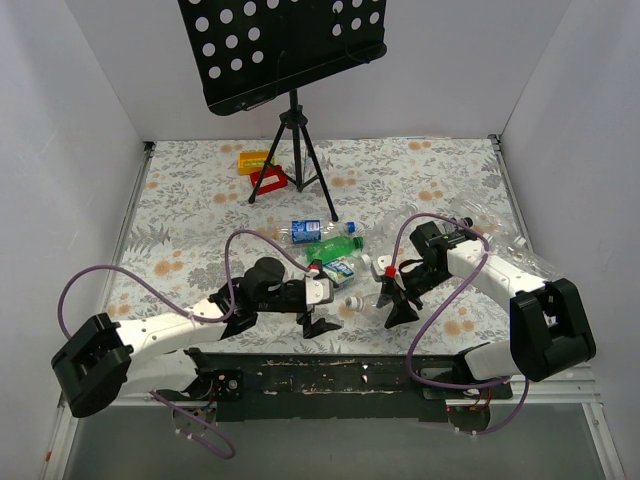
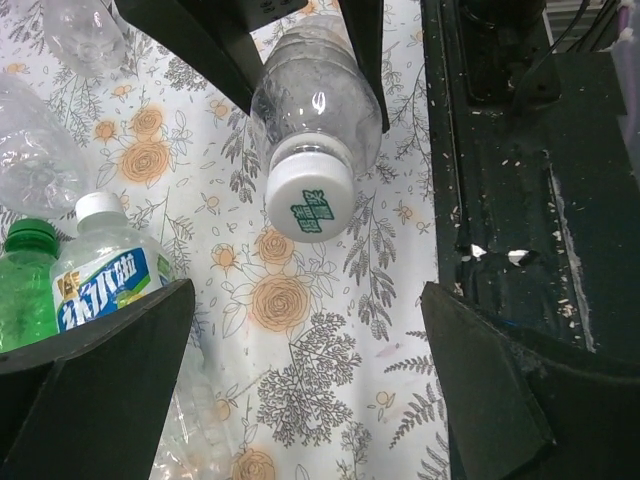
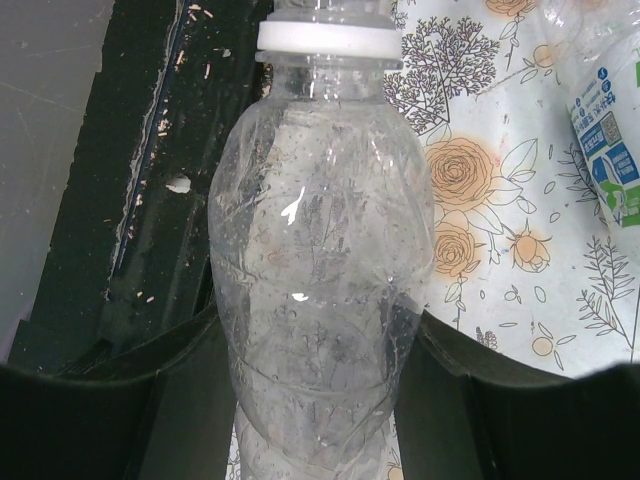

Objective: Unscrew the bottle caps
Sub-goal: Unscrew the bottle cap from the plastic bottle.

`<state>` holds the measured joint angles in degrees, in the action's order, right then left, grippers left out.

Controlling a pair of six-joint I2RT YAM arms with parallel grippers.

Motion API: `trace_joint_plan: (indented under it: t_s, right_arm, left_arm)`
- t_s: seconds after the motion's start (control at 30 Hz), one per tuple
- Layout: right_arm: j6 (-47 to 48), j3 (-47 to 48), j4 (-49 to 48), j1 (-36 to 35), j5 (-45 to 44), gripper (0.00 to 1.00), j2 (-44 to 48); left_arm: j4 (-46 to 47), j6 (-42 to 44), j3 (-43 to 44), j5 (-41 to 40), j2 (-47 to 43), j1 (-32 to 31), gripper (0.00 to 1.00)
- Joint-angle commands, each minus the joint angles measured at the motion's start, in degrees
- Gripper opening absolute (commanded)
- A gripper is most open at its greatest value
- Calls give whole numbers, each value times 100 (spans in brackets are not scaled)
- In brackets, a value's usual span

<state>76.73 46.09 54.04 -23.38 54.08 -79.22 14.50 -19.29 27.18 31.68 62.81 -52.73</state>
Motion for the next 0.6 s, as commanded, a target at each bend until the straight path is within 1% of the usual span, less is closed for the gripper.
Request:
trace_joint_plan:
  t_s: [0.0, 0.1, 0.23, 0.5, 0.57]
  right_arm:
    - [53, 50, 115, -18, 76, 5, 65]
    - [44, 50, 124, -27, 76, 5, 65]
    - [53, 58, 133, -18, 76, 5, 65]
    - [61, 58, 133, -18, 76, 5, 73]
    - [53, 58, 133, -27, 76, 5, 56]
  left_arm:
    - [843, 172, 323, 110, 284, -36, 95]
    - [1159, -22, 341, 101, 425, -53, 91]
    - [1327, -136, 367, 110, 575, -79, 87]
    - [1152, -163, 508, 242, 742, -97, 74]
    - [1116, -163, 516, 268, 751, -97, 68]
